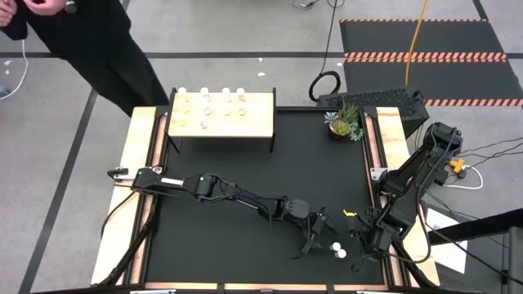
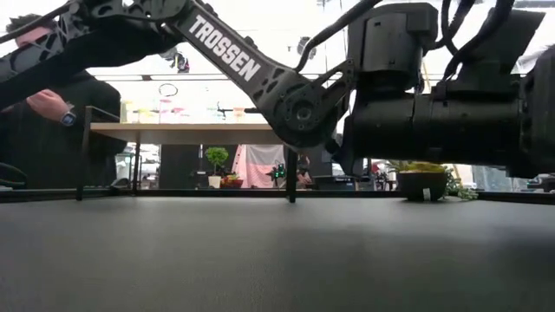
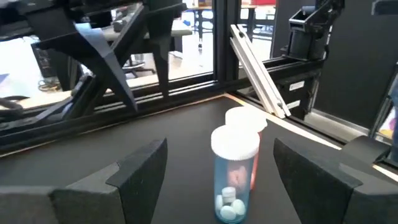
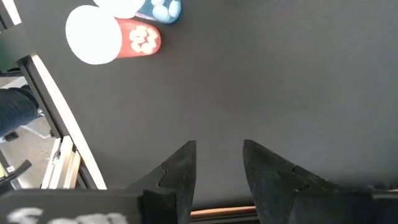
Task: Pick and place medicine bottles onto shelf by color
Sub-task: Put the blue medicine bottle aligned with the other blue medicine bottle on the shelf
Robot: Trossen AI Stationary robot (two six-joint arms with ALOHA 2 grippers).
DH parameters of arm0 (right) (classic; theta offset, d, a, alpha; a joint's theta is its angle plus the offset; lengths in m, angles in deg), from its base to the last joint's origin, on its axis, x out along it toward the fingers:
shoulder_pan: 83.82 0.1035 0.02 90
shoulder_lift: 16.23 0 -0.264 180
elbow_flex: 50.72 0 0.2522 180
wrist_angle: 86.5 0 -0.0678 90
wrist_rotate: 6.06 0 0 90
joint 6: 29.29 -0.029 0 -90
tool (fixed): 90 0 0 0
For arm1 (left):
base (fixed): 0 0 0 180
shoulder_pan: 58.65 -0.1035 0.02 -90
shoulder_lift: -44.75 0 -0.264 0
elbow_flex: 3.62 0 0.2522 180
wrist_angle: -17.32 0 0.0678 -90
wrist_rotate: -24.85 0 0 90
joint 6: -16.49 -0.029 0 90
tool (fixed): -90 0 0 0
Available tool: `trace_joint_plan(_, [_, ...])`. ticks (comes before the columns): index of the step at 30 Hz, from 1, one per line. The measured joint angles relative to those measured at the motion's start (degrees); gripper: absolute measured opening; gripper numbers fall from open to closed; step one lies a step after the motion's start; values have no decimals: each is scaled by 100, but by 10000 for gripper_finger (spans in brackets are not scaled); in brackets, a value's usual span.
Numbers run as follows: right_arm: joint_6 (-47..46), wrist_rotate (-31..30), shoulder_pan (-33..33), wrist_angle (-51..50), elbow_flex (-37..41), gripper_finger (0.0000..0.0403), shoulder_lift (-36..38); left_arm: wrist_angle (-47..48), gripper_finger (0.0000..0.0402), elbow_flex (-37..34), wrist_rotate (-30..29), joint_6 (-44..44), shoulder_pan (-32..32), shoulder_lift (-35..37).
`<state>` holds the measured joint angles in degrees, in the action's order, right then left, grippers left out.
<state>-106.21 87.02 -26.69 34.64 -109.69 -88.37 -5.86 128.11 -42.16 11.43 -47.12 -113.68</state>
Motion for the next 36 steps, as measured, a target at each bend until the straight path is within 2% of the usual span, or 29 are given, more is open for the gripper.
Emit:
trace_joint_plan(11, [-46,24,0,9,0,125,0,632,291,446,136,-596,0,2])
trace_joint_plan(18, [-43,24,0,31,0,125,0,680,289,446,97,-507,0,2])
trace_joint_plan(29, [-18,22,0,28,0,125,0,843,207,446,99,-273,4,2])
trace_joint_plan(36, [-29,23,0,28,0,125,1,859,196,444,102,-263,9,2])
